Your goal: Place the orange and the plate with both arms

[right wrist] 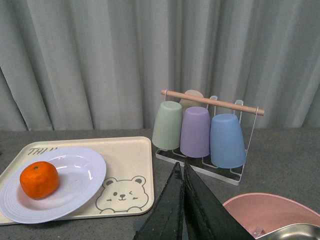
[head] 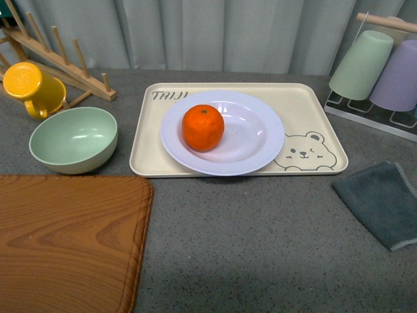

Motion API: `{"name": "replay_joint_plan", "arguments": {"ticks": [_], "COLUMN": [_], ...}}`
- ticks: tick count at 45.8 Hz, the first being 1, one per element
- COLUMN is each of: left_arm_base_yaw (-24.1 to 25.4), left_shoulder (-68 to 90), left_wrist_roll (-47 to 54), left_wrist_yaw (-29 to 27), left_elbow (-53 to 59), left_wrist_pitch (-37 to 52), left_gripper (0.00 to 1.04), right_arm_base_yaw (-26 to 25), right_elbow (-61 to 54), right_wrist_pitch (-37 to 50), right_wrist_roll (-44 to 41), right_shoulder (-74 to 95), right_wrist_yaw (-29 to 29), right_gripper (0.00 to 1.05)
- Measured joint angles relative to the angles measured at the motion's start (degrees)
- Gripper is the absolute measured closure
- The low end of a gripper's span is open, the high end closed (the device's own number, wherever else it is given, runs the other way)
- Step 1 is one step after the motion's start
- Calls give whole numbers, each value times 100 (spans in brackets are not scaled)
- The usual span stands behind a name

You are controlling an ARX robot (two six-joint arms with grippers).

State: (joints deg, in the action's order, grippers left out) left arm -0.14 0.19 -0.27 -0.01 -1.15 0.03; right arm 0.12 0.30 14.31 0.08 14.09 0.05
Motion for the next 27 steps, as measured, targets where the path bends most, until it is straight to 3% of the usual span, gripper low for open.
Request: {"name": "replay_joint_plan", "arguments": {"ticks": [13, 19, 27], "left_arm_base_yaw": [0, 0, 0], "left_shoulder": [0, 0, 0], "left_wrist_roll": [0, 0, 0], "left_wrist_yaw": [-2, -4, -2], "left_elbow": [0, 0, 0], "left_wrist_pitch": [0, 0, 0], "left_gripper": [6, 6, 6], "right_arm_base_yaw": [0, 0, 0], "right_elbow": [0, 2, 2], "right_wrist_pitch": [-444, -1375, -1419], "right_wrist_roll": [0, -4, -9], "right_shoulder": [-439, -1207, -1379], "right_wrist_yaw": [0, -13, -13], "right_gripper": [104, 104, 101]}}
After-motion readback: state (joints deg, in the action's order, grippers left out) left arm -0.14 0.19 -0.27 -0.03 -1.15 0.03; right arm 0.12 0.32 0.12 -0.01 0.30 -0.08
